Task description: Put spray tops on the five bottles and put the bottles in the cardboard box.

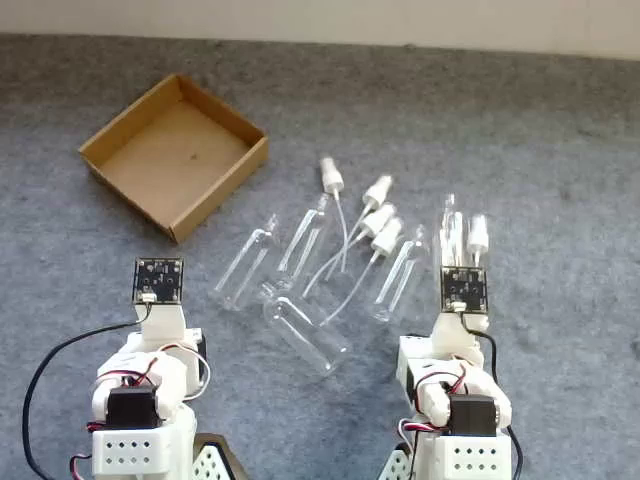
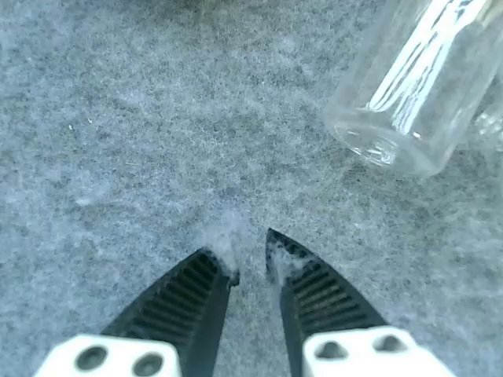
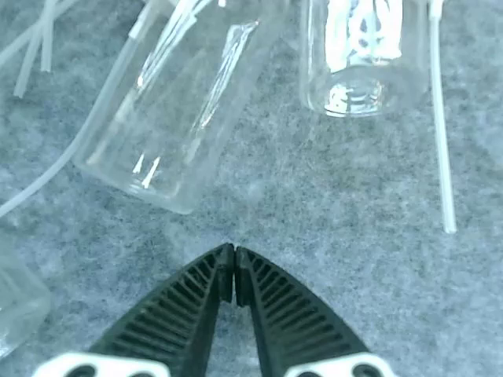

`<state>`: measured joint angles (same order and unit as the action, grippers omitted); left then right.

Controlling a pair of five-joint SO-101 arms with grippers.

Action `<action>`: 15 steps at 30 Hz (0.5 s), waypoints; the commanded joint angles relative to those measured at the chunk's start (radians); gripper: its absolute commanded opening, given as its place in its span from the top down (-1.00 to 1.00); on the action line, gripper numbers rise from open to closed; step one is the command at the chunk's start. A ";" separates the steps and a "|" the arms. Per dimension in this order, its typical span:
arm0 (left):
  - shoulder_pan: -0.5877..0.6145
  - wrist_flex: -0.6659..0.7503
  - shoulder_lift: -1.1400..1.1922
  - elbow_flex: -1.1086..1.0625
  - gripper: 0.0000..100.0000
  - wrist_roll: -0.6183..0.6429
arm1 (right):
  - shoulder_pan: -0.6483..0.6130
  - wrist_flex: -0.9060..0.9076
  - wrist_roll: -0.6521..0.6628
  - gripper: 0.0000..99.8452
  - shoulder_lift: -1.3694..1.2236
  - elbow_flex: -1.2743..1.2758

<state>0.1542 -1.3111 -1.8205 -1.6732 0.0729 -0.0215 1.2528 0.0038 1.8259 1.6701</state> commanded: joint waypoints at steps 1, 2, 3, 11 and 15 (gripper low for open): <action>0.010 -0.006 -0.007 -0.021 0.99 0.009 | -0.005 0.002 -0.009 0.99 0.013 0.147; 0.010 -0.006 -0.007 -0.021 0.99 0.008 | -0.005 0.002 -0.009 0.99 0.013 0.147; 0.010 -0.006 -0.007 -0.021 0.99 0.011 | -0.005 0.002 -0.009 0.99 0.013 0.147; 0.010 0.000 -0.007 -0.021 0.99 0.008 | -0.005 0.002 -0.009 0.99 0.013 0.147; 0.010 0.000 -0.007 -0.021 0.99 0.008 | -0.005 0.002 -0.009 0.99 0.013 0.147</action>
<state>0.1542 -1.3111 -1.8205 -1.6732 0.0760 -0.0215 1.2528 0.0038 1.8259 1.6701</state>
